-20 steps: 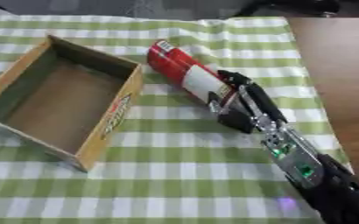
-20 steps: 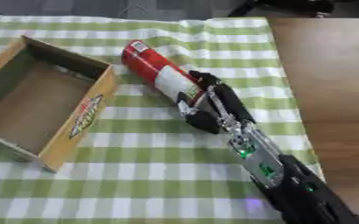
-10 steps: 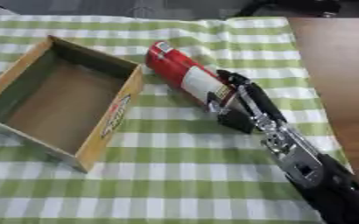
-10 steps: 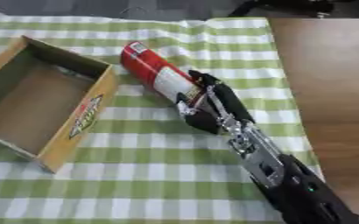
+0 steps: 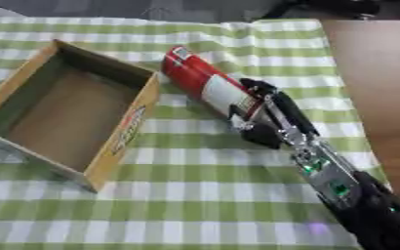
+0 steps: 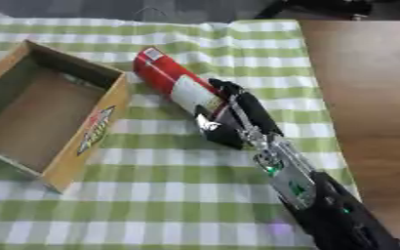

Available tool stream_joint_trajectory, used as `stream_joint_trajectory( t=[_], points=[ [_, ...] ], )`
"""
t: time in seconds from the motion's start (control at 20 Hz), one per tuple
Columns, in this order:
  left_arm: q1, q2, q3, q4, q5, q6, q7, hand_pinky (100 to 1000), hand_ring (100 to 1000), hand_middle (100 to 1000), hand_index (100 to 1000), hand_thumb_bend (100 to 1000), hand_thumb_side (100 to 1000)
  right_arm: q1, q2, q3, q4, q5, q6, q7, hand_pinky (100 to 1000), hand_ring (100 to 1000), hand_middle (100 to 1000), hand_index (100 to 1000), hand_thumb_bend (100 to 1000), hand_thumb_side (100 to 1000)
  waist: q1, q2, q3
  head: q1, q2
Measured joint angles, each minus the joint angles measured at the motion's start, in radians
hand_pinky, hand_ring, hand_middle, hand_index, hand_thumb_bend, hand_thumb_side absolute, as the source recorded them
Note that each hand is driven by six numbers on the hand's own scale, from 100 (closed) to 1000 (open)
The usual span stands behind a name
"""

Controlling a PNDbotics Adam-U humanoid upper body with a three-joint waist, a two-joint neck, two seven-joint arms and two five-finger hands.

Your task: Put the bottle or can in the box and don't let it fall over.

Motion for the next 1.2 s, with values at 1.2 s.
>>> stream_joint_trajectory(
  t=[1.2],
  points=[
    [0.0,0.0,0.0,0.0,0.007,-0.001,0.001,535,517,651,702,110,735,-0.011,0.0,0.0,-0.006,-0.006,0.035,0.068,485,865,859,990,100,377,0.0,0.0,0.002,0.0,0.0]
  ],
)
